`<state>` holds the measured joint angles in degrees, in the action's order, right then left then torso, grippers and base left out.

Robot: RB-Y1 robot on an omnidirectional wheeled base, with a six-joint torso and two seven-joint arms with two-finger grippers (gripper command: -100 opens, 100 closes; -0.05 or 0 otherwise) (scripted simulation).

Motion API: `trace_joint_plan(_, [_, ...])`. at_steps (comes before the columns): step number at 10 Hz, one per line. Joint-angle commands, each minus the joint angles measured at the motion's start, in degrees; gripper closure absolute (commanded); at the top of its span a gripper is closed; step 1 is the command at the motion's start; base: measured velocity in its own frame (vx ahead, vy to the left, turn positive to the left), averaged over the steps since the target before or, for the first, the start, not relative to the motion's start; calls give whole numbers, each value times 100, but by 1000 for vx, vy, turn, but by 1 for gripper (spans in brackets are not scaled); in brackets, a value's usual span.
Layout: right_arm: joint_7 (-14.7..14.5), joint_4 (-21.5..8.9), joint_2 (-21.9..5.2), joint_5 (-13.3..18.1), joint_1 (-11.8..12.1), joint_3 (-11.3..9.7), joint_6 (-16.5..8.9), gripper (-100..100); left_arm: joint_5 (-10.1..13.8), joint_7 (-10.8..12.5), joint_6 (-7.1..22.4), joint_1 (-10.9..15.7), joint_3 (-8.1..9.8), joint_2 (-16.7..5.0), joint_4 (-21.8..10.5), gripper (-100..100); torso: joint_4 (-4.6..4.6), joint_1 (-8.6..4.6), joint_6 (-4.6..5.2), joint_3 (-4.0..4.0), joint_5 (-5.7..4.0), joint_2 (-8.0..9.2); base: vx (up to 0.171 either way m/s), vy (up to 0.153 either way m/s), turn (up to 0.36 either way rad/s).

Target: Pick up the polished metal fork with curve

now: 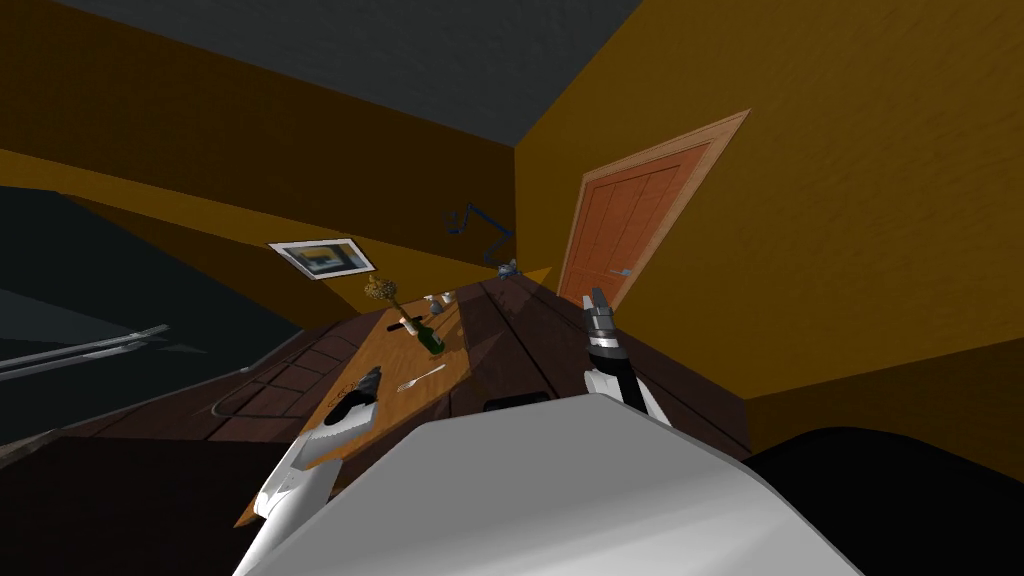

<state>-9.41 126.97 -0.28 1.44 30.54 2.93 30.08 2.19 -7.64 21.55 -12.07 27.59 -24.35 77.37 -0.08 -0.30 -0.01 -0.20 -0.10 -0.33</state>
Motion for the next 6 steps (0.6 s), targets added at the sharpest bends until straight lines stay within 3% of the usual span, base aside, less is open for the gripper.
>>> trace_joint_plan(1, [0, 0, 0, 0, 0, 0, 0, 0, -18, -31, 135, 70, 45, 0, -286, -100, 0, 0, 0, 0, 0, 0, 105, -53, -12])
trace_joint_plan(2, [0, 0, 0, 0, 0, 0, 0, 0, 17, -83, 364, 218, 105, -91, -483, -100, -1, 11, -1, 1, 3, 3, 112, -68, -35])
trace_joint_plan(4, [0, 0, 0, 0, 0, 0, 0, 0, 17, -83, 364, 218, 105, -91, -745, -100, 0, 10, -2, 4, 2, 10, 54, -42, -2])
trace_joint_plan(5, [0, 0, -1, 0, -1, 1, 0, 0, 53, -137, 586, 367, 153, -183, -896, -100, 4, 22, -3, 15, 5, 29, 62, -37, -29])
trace_joint_plan(6, [0, 0, 0, 0, -1, 0, 0, 0, 53, -137, 586, 367, 153, -183, -1061, -100, 5, 19, 0, 12, 4, 22, 68, -38, -17])
